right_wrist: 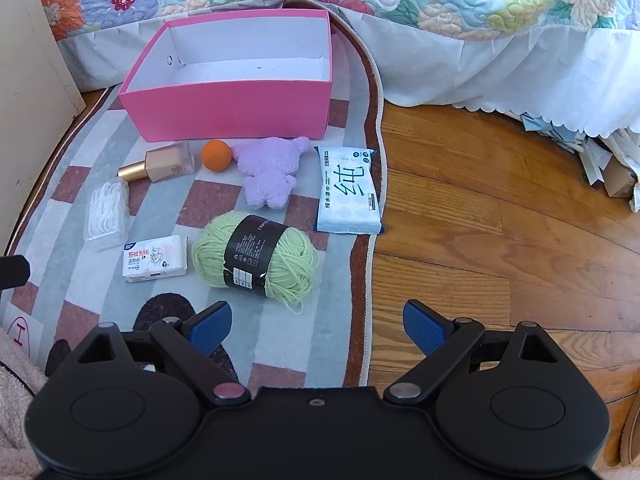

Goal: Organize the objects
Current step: 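Move both grippers toward the green yarn ball on the rug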

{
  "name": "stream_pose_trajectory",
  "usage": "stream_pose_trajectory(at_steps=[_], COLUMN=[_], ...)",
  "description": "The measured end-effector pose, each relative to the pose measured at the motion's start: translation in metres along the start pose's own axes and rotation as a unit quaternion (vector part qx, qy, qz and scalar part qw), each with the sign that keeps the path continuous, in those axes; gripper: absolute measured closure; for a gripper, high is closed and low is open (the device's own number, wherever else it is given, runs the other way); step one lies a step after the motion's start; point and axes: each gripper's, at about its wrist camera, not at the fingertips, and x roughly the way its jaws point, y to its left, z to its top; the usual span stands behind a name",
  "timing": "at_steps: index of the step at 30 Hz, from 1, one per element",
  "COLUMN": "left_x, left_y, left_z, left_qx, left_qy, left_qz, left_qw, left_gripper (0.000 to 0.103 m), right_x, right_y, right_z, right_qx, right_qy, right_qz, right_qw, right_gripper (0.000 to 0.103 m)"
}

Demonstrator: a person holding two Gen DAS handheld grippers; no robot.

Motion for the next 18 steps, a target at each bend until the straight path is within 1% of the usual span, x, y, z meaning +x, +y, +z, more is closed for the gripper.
stream_pose_trajectory(at_steps=[7, 18], left_x=[0.0020, 0.0084], left_y=[-0.0017, -0.0024], left_z=[-0.0010, -0.0023], left_qx=[0.001, 0.002], left_qy=[0.011, 0.022], left_qz=[-0.008, 0.005], left_qw=[0.9999, 0.9998], left_gripper=[0.001, 0.001], right_x=[0.0006, 0.0037], right_y=[-0.0002, -0.0016], right_z=[-0.0007, -0.0014], right_qx=[0.000, 0.002], right_qy=[0.002, 0.007], right_qz=[0.001, 0.002], right_qw=[1.000, 1.000], right_gripper=[0.008, 0.008])
